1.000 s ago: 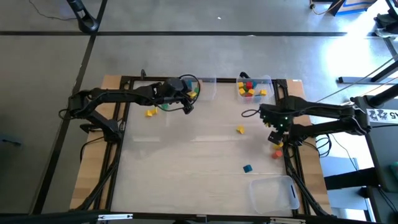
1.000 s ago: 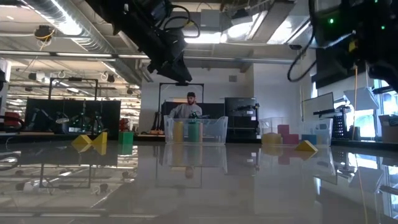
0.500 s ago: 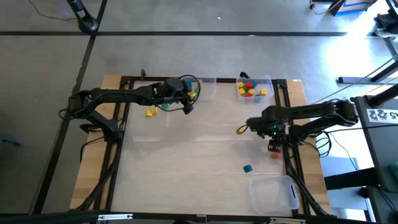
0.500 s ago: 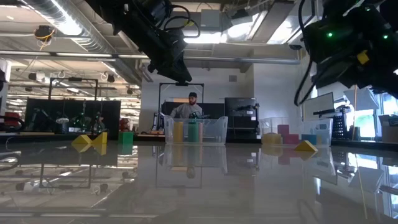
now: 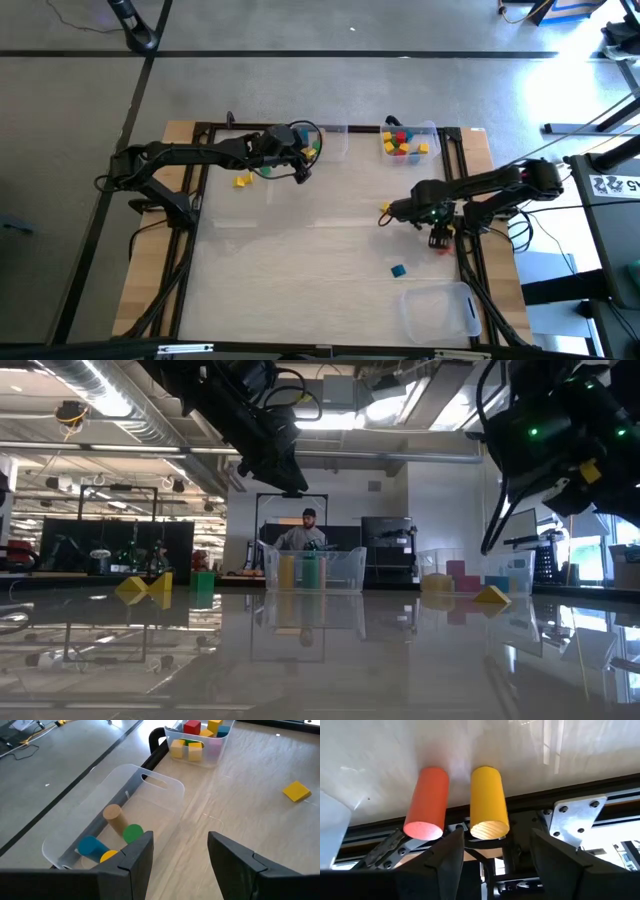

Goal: Sort blocks by size
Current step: Put the yellow cylindrical block into the top left transparent bin

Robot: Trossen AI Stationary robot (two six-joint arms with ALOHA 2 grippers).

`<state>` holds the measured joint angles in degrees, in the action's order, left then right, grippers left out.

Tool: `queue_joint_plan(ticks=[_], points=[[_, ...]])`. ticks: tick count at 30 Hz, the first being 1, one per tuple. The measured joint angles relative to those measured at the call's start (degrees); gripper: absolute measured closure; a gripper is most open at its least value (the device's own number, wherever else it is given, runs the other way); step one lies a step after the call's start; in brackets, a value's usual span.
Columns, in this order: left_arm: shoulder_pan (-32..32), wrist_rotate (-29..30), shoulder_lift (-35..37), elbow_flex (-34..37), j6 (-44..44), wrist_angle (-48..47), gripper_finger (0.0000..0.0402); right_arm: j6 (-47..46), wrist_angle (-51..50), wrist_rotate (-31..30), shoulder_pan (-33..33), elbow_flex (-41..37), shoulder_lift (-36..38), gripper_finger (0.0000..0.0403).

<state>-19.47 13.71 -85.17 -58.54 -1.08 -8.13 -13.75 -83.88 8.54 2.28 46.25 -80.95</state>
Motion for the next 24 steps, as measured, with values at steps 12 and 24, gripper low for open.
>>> queue_joint_plan(ticks=[12, 24], points=[[0.32, -0.02, 0.0, -0.02, 0.4, -0.3, 0.0226, -0.97, 0.04, -0.46, 0.0, -0.15, -4.85, 0.0182], [1.74, -0.02, 0.0, -0.02, 2.65, -0.21, 0.0226, -0.56, 0.07, -0.44, -0.02, -0.15, -14.85, 0.0182]])
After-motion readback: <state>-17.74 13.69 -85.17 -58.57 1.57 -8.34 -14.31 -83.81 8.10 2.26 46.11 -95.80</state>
